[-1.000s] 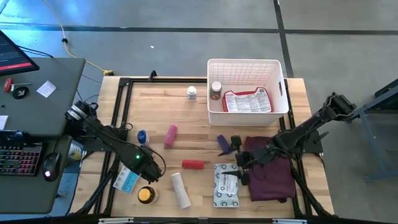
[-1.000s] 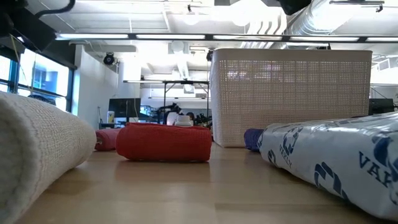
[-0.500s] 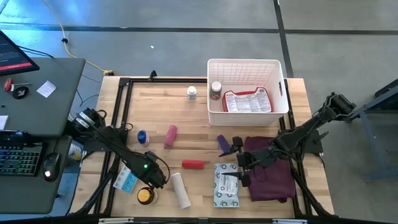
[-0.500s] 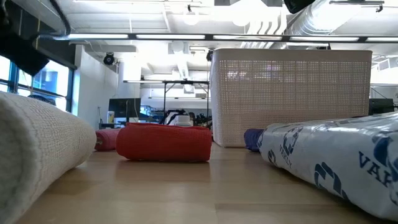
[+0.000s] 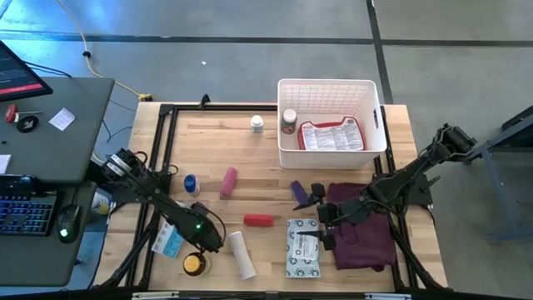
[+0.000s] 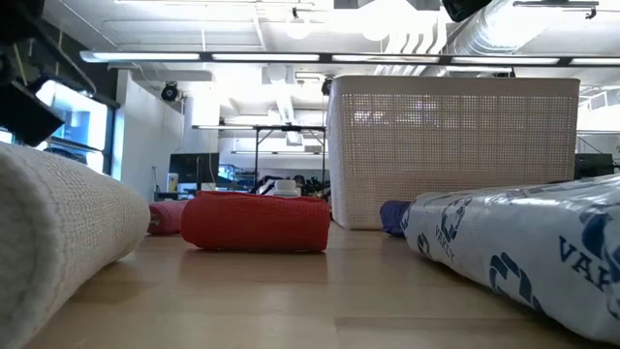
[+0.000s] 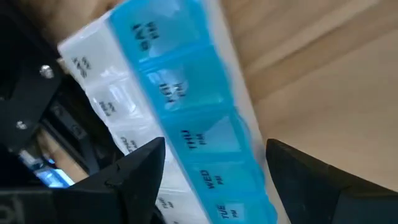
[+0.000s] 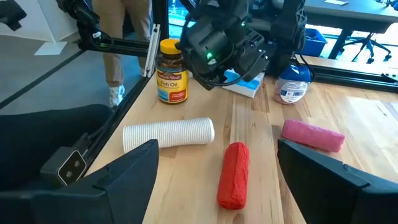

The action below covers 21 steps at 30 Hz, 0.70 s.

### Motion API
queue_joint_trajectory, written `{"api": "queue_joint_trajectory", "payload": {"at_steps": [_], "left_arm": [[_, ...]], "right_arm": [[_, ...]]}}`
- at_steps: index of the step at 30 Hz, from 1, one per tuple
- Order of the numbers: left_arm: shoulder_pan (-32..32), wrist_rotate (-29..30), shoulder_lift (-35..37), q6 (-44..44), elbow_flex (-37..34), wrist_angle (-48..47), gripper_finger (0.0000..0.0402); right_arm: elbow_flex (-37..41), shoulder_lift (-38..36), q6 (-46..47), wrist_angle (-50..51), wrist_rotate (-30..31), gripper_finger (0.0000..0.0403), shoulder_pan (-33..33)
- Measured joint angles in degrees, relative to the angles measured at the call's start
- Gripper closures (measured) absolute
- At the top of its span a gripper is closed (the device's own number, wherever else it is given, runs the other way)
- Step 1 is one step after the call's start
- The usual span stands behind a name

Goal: Pick & place medical supplies in basket/bin
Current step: Put the white medicine organizer into the white container

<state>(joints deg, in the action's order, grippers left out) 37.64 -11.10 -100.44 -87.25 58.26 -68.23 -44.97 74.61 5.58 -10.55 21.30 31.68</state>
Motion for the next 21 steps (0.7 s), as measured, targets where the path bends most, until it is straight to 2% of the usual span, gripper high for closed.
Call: {"api": "queue_joint_trajectory", "payload": {"at_steps": [8, 21], "left_arm": [[-0.2, -0.75, 0.33, -0.85, -3.48, 2.4, 0.01], [-0.19, -2.12, -0.04, 2.62, -1.75, -1.73, 0.0106]], "right_arm": [[0.0, 0.0, -0.55, -0.02, 0.37, 0.0084, -0.02], [0.0, 0.0, -0.67, -0.28, 0.41, 0.0084, -0.07]]}}
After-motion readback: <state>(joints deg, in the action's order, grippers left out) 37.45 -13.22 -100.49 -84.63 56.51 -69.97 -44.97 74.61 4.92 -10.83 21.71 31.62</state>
